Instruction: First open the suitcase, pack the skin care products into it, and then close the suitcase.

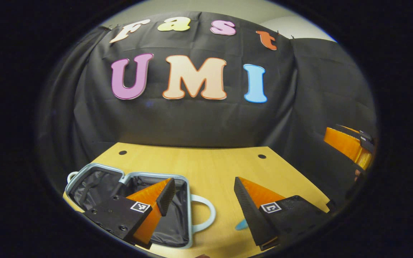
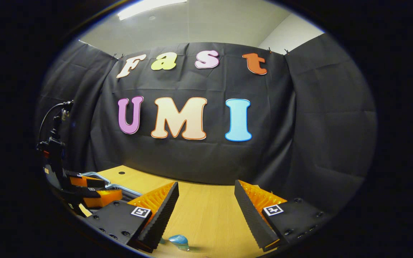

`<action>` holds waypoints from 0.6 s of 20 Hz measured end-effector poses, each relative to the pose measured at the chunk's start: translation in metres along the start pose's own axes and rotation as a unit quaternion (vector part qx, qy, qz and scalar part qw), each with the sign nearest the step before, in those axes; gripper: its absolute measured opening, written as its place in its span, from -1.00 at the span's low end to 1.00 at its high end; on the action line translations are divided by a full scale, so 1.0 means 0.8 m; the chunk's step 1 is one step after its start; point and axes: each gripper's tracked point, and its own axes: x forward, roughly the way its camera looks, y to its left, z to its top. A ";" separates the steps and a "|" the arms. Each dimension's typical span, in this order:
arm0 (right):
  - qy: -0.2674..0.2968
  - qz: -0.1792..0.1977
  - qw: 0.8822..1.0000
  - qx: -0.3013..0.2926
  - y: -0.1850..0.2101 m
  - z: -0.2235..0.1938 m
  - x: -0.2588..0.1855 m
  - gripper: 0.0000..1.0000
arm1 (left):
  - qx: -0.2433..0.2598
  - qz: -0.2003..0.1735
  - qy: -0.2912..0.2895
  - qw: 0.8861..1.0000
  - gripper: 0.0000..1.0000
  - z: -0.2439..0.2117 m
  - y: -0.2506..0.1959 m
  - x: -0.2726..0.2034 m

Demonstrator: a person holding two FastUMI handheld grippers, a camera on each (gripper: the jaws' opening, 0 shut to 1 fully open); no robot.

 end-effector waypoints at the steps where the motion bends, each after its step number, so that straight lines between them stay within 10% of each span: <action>1: 0.003 -0.001 1.000 0.002 -0.005 -0.002 -0.002 0.95 | -0.001 -0.009 0.005 1.000 0.92 -0.006 -0.013 0.002; 12: 0.034 -0.019 0.999 0.000 -0.031 -0.037 -0.021 0.95 | -0.006 -0.083 0.111 0.990 0.91 -0.130 -0.103 0.015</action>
